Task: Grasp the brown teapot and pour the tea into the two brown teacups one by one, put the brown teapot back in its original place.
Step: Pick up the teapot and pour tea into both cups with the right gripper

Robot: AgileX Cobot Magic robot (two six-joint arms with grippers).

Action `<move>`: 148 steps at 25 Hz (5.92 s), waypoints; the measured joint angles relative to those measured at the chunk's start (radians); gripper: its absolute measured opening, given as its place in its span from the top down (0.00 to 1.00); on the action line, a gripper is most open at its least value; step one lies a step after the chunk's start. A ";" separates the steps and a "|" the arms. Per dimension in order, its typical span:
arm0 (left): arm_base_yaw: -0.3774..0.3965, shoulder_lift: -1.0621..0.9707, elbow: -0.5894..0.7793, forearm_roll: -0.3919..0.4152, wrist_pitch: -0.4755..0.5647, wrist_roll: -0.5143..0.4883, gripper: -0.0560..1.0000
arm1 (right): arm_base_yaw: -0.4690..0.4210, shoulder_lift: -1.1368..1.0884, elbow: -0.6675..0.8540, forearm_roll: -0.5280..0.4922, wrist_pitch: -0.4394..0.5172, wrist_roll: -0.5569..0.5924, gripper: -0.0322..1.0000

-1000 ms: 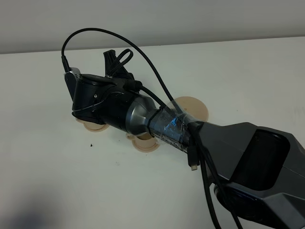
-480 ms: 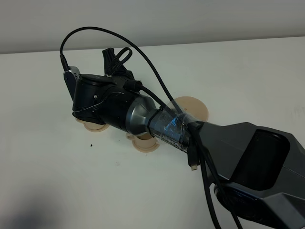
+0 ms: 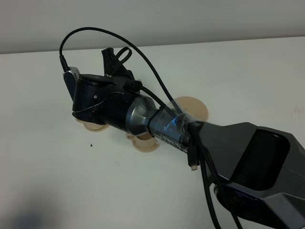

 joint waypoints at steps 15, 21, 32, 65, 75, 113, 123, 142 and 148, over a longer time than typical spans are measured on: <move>0.000 0.000 0.000 0.000 0.000 0.000 0.60 | 0.000 0.000 0.000 -0.015 0.000 -0.003 0.84; 0.000 0.000 0.000 0.000 0.000 -0.001 0.60 | 0.000 0.000 0.000 -0.018 0.000 -0.008 0.84; 0.000 0.000 0.000 0.000 0.000 -0.001 0.60 | 0.000 0.000 0.000 -0.033 0.003 -0.009 0.84; 0.000 0.000 0.000 0.000 0.000 0.000 0.60 | 0.000 0.000 0.000 -0.042 0.017 -0.010 0.84; 0.000 0.000 0.000 0.000 0.000 0.000 0.60 | 0.000 0.000 0.000 0.036 0.018 0.024 0.84; 0.000 0.000 0.000 0.000 0.000 -0.001 0.60 | -0.242 -0.101 -0.004 0.701 0.101 0.121 0.84; 0.000 0.000 0.000 0.000 0.000 0.000 0.60 | -0.242 -0.257 0.097 0.697 0.097 0.148 0.84; 0.000 0.000 0.000 0.000 0.000 0.000 0.60 | -0.186 -0.516 0.757 0.508 -0.073 0.319 0.84; 0.000 0.000 0.000 0.000 0.000 0.000 0.60 | -0.155 -0.516 0.780 0.353 -0.108 0.361 0.84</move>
